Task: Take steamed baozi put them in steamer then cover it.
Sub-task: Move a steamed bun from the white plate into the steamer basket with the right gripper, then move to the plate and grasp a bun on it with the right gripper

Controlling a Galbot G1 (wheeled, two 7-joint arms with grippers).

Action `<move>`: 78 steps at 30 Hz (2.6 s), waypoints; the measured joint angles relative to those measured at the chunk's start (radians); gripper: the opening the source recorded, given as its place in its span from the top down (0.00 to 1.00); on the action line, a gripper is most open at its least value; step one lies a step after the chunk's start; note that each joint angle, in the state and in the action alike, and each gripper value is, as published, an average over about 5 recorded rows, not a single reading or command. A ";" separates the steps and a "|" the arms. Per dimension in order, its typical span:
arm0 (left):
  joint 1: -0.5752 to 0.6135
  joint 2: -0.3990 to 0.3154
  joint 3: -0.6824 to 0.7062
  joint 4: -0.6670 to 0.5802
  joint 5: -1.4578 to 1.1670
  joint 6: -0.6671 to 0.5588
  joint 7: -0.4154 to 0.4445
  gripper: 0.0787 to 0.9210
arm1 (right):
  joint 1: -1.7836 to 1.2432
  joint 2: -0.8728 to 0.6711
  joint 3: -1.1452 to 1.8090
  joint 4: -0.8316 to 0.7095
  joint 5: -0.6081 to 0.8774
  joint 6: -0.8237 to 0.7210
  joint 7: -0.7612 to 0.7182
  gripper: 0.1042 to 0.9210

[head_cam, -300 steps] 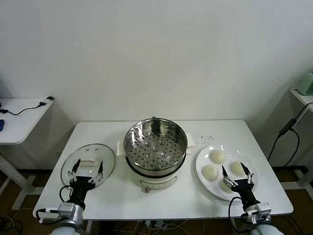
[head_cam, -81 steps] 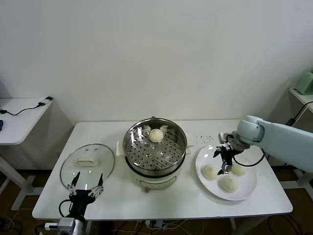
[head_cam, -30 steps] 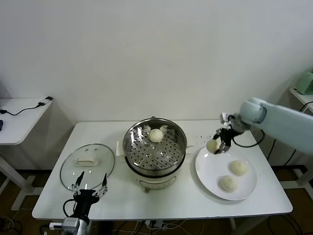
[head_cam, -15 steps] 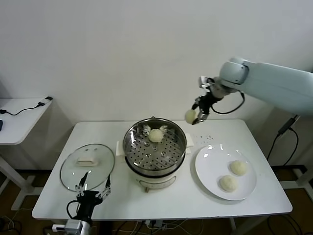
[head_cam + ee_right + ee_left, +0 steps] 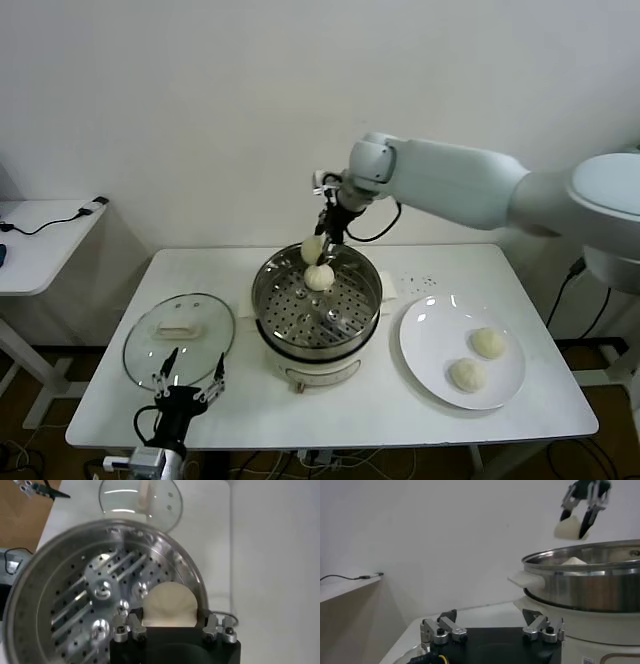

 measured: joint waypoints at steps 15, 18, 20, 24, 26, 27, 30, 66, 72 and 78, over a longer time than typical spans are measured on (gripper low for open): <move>0.001 0.006 -0.016 0.008 -0.005 -0.002 -0.002 0.12 | -0.094 0.069 -0.004 -0.015 -0.016 -0.005 0.011 0.27; 0.000 0.006 -0.017 0.009 -0.006 -0.002 -0.002 0.12 | -0.100 0.072 -0.005 -0.015 -0.022 -0.007 0.012 0.22; 0.000 0.006 -0.016 0.010 -0.006 -0.002 -0.002 0.12 | -0.102 0.071 -0.004 -0.013 -0.026 -0.008 0.013 0.18; -0.002 0.006 -0.015 0.011 -0.006 -0.002 -0.002 0.12 | -0.099 0.065 0.002 -0.005 -0.032 -0.012 0.018 0.12; -0.003 0.005 -0.015 0.013 -0.006 -0.003 -0.003 0.12 | -0.094 0.058 0.006 0.004 -0.035 -0.014 0.020 0.12; -0.003 0.005 -0.016 0.015 -0.006 -0.003 -0.003 0.12 | -0.089 0.052 0.008 0.010 -0.036 -0.014 0.021 0.12; -0.004 0.006 -0.017 0.018 -0.007 -0.004 -0.003 0.12 | -0.066 0.026 0.007 0.037 -0.035 -0.016 0.022 0.12; -0.044 -0.021 -0.018 0.034 0.040 0.027 0.004 0.12 | -0.077 -0.884 -0.011 0.634 -0.444 0.021 -0.044 0.12; -0.038 -0.023 -0.023 0.045 0.042 0.025 0.005 0.12 | -0.230 -0.907 0.079 0.591 -0.540 0.030 -0.039 0.12; -0.036 -0.024 -0.031 0.056 0.046 0.023 0.005 0.12 | -0.352 -0.895 0.165 0.522 -0.604 0.038 -0.037 0.12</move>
